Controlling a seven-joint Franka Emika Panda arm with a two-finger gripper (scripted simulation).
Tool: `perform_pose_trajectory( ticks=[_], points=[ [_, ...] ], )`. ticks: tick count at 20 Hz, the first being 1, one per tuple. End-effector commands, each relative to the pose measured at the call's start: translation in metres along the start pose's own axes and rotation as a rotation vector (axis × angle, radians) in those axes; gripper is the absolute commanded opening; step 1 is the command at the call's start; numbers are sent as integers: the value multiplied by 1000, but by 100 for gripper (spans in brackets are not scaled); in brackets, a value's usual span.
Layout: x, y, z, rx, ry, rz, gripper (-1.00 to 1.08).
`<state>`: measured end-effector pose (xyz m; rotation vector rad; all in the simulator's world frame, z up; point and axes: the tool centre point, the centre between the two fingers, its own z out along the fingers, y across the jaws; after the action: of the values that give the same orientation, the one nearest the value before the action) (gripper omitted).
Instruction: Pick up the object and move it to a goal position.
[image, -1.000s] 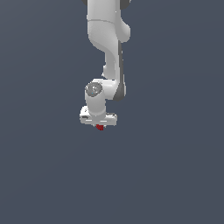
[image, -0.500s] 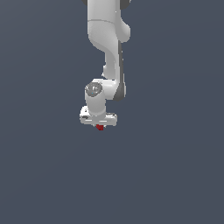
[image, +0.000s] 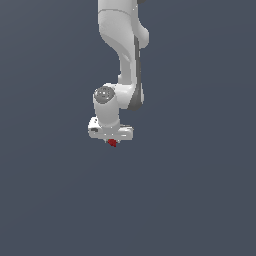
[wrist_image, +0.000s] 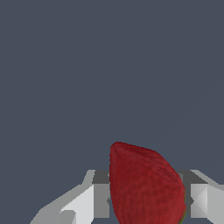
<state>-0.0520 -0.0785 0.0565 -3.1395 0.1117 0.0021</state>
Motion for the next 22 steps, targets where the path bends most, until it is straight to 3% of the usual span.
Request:
perform_pose_trajectory(
  ticks=[1,15,22],
  points=[
    [2,3,-18,0,1,0,-100],
    [20,23,-157,0,1,0,-100],
    [28,30,-204,0,1,0,-100]
  ],
)
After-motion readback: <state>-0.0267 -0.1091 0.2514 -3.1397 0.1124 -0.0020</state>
